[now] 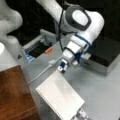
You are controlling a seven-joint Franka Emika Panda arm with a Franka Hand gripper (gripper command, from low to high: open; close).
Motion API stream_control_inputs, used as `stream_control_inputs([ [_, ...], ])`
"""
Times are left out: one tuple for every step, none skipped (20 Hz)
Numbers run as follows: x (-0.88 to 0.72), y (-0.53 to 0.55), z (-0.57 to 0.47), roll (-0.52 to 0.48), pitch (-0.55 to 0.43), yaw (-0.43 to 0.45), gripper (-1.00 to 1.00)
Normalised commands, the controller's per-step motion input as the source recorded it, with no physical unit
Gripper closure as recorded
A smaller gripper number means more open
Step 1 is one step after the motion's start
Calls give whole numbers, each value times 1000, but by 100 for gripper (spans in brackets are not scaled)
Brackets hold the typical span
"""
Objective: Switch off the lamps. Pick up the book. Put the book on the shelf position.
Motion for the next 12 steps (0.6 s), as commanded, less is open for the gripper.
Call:
stream_control_inputs([
  [301, 97, -125, -423, 67, -98, -100],
  [288, 103, -112, -413, 68, -100, -100],
  [273, 105, -104, -406, 65, -103, -100],
  [262, 114, -99, -408, 59, -104, -100],
  [263, 122, -103, -429, 52, -100, -100],
  [265, 128, -114, -437, 47, -101, -100],
  [269, 137, -129, -437, 41, -100, -100],
  [272, 143, -139, -431, 36, -99, -100],
  [271, 151, -152, -425, 30, -101, -100],
  [270, 156, -166, -427, 27, -101, -100],
  [271, 155, -179, -428, 22, -99, -100],
  [270, 154, -185, -423, 18, -101, -100],
])
